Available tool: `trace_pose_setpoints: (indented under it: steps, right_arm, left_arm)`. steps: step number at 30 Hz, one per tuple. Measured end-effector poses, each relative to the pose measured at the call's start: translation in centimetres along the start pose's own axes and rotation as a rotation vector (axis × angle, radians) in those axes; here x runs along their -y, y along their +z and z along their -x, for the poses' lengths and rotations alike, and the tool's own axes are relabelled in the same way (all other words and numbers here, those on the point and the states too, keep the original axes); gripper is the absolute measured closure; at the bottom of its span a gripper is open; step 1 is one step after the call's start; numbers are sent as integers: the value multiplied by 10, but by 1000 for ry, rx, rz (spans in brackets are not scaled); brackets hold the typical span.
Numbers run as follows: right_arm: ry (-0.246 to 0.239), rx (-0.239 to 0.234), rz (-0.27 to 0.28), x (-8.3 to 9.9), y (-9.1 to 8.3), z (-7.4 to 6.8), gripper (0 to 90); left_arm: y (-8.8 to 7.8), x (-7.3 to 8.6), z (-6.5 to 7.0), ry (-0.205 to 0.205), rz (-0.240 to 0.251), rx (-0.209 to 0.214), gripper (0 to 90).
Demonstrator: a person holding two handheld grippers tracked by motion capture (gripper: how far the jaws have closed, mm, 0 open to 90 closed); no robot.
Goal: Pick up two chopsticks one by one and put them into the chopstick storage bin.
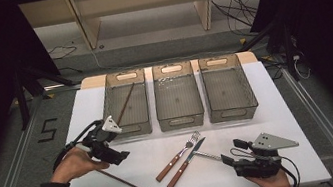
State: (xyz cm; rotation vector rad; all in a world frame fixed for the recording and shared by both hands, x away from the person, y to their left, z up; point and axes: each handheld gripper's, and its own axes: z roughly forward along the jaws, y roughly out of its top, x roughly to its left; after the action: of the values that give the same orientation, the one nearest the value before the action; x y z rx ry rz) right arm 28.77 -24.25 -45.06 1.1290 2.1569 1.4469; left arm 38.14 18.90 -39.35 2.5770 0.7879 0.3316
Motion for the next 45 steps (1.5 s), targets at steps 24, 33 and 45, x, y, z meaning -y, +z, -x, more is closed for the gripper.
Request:
trace_pose_setpoints:
  steps: [24,33,45]
  right_arm:
    - [2,2,-2,0,0,0,293]
    - [2,2,-5,0,0,0,292]
    - [2,2,-7,0,1,0,292]
  left_arm:
    - [27,19,26,153,-227,76,227]
    - [39,20,31,238,-328,99,267]
    - [47,22,35,291,-356,146,339]
